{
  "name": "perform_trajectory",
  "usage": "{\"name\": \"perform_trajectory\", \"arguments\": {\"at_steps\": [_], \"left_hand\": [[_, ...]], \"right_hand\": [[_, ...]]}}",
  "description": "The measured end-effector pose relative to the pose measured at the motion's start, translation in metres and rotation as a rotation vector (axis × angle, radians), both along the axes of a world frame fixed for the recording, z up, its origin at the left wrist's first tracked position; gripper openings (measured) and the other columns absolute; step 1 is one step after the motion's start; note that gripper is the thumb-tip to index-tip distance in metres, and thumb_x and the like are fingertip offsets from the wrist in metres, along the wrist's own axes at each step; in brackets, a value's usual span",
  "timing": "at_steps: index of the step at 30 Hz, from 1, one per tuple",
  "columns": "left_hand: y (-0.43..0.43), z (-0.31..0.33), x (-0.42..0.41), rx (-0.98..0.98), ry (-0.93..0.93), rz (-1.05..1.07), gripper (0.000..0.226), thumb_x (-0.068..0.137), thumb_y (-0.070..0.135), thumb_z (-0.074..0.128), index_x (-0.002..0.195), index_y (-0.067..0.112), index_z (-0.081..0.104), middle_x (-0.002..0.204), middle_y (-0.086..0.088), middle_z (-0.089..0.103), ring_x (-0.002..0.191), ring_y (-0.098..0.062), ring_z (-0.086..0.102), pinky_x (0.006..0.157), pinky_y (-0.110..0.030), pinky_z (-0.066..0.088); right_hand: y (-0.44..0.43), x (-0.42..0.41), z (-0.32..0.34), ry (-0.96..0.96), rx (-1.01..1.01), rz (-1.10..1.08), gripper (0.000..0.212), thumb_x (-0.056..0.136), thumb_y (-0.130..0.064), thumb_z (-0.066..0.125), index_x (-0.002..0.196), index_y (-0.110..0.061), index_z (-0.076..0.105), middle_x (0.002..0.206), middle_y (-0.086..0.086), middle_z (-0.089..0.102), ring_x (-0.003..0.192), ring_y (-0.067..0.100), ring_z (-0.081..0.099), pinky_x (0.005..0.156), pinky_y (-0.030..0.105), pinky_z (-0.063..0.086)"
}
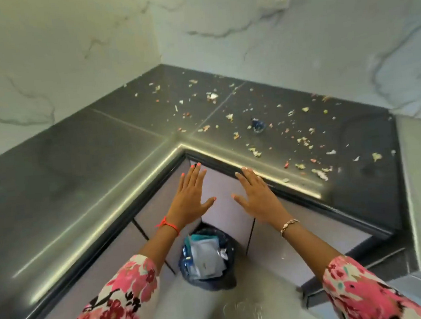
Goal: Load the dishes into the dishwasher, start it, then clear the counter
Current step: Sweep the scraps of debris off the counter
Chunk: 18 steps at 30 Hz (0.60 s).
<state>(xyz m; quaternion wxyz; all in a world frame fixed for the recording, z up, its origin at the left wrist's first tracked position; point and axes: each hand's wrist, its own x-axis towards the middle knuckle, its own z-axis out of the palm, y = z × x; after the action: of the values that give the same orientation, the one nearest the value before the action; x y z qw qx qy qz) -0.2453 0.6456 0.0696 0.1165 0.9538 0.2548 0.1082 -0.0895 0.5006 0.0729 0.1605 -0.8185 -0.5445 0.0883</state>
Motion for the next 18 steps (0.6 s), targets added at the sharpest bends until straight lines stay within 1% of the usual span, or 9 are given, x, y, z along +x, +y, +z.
{"name": "perform_trajectory", "arguments": {"at_steps": [4,10,14,18], "left_hand": [[0.0,0.031,0.033,0.032,-0.028,-0.035,0.08,0.092,0.046,0.051,0.151,0.01,0.009,0.16,-0.008,-0.002,0.147,-0.023,-0.008,0.118,-0.036,-0.009],[0.002,0.031,0.076,0.03,-0.027,-0.122,0.08,0.093,0.048,0.047,0.151,0.009,0.008,0.16,-0.009,0.0,0.147,-0.021,-0.008,0.118,-0.036,-0.009],[0.013,0.018,0.105,-0.002,0.05,-0.179,0.078,0.094,0.049,0.044,0.151,0.01,0.007,0.16,-0.008,0.0,0.147,-0.02,-0.009,0.119,-0.037,-0.008],[0.033,0.003,0.132,-0.053,0.1,-0.217,0.074,0.095,0.046,0.044,0.151,0.011,0.01,0.16,-0.008,0.002,0.148,-0.02,-0.007,0.121,-0.039,-0.005]], "right_hand": [[-0.013,0.028,0.037,-0.063,0.076,-0.071,0.066,0.097,-0.047,0.038,0.15,-0.016,0.013,0.159,0.003,0.006,0.147,0.016,-0.003,0.118,0.03,0.002],[-0.036,0.063,0.043,-0.112,0.033,-0.233,0.067,0.098,-0.049,0.032,0.15,-0.014,0.009,0.159,0.004,0.0,0.146,0.015,-0.006,0.119,0.03,-0.001],[-0.057,0.09,0.03,-0.08,0.034,-0.434,0.067,0.097,-0.049,0.032,0.15,-0.011,0.014,0.159,0.006,0.004,0.147,0.018,-0.003,0.119,0.032,0.0],[-0.074,0.122,0.011,0.005,0.027,-0.682,0.071,0.096,-0.051,0.033,0.149,-0.007,0.016,0.158,0.01,0.005,0.147,0.022,-0.001,0.119,0.037,0.004]]}}
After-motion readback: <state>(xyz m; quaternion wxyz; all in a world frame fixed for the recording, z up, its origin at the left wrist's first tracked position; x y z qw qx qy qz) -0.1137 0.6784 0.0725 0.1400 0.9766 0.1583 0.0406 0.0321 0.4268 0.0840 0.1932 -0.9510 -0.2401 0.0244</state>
